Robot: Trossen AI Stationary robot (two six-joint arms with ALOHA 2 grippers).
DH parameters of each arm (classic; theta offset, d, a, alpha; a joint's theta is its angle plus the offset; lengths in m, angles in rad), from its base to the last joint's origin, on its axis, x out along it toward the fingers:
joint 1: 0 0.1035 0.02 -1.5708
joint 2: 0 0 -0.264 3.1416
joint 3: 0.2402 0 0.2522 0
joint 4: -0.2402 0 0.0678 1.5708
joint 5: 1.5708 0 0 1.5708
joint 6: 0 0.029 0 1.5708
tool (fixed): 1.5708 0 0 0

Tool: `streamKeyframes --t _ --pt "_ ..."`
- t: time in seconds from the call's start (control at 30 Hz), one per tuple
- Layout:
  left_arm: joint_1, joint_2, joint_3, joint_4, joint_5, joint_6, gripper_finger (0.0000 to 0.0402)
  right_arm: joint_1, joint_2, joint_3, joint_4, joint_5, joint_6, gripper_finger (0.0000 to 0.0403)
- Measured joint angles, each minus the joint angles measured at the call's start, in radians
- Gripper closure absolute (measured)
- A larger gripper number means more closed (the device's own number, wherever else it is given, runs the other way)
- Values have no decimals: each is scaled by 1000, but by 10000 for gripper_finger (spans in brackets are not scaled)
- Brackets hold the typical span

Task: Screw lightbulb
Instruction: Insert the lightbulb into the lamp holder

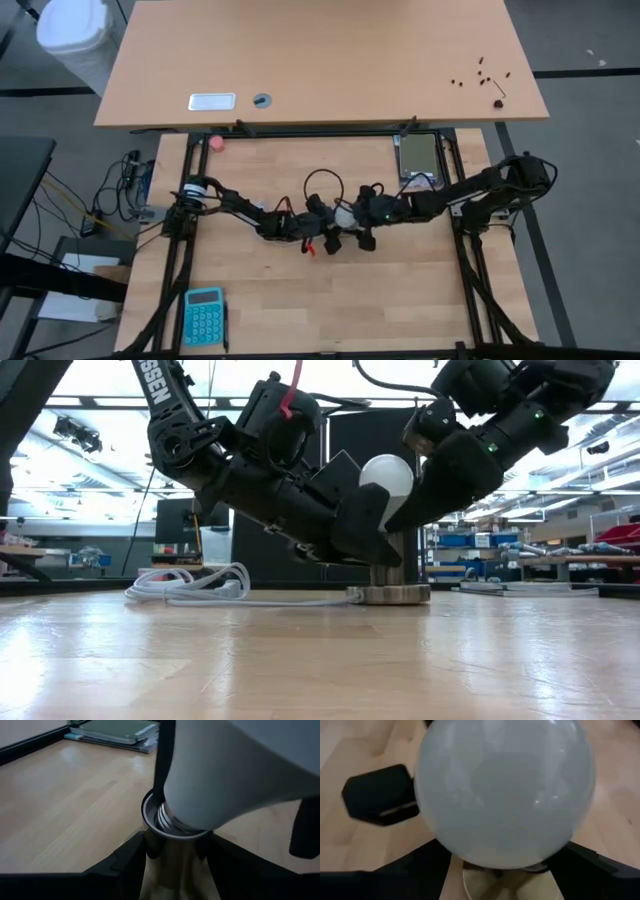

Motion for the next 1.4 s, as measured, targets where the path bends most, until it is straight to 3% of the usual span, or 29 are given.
streamKeyframes --t 0.33,0.63,0.93,1.4 --pt "0 -2 1 -12 123 32 204 -85 -2 1 -27 -247 -116 84" --pt "-15 -3 2 -31 136 55 204 -92 -25 1 -51 -272 -159 86" --pt "-17 -3 2 -28 211 62 204 -95 -68 1 -85 -226 -244 86" --pt "-17 -2 1 -29 210 62 204 -84 -66 1 -85 -236 -224 86"
